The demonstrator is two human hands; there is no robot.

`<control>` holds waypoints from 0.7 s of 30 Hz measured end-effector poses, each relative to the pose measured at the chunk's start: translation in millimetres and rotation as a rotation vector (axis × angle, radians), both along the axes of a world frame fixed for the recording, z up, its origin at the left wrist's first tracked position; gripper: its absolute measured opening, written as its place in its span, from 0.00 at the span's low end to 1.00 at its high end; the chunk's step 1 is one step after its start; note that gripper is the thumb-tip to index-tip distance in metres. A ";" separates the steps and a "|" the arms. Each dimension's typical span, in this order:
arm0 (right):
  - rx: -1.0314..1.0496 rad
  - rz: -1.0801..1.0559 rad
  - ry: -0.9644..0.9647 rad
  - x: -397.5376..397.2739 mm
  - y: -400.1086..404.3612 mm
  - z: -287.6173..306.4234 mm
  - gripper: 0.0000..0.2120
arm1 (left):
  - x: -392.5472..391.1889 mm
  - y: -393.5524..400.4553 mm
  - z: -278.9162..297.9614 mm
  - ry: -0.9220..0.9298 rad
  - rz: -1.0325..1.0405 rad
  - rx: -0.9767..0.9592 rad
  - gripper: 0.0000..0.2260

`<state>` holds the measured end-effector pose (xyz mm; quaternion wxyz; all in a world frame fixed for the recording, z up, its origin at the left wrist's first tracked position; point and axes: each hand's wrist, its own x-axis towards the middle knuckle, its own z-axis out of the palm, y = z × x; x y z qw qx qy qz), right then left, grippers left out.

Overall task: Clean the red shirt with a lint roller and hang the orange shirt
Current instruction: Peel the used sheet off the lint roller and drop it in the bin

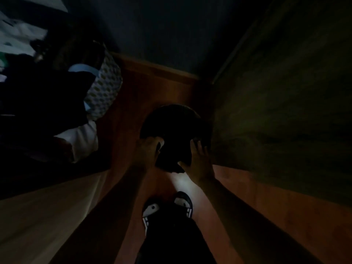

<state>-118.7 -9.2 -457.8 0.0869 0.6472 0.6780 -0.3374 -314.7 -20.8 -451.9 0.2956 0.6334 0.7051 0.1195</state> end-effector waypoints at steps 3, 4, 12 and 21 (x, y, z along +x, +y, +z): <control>0.043 -0.116 0.066 2.3 9.2 -26.3 0.48 | -10.2 18.2 -52.5 0.002 -0.081 -0.016 0.16; 0.037 -0.157 0.091 2.5 12.1 -33.9 0.48 | -11.5 23.6 -63.0 0.016 -0.082 -0.097 0.17; 0.018 -0.248 0.138 -4.5 16.1 -62.2 0.51 | -14.7 31.8 -80.8 0.458 -0.261 -0.017 0.16; -0.059 -0.072 -0.043 -14.2 11.6 -32.0 0.54 | -47.3 20.7 -43.8 0.429 -0.249 0.007 0.25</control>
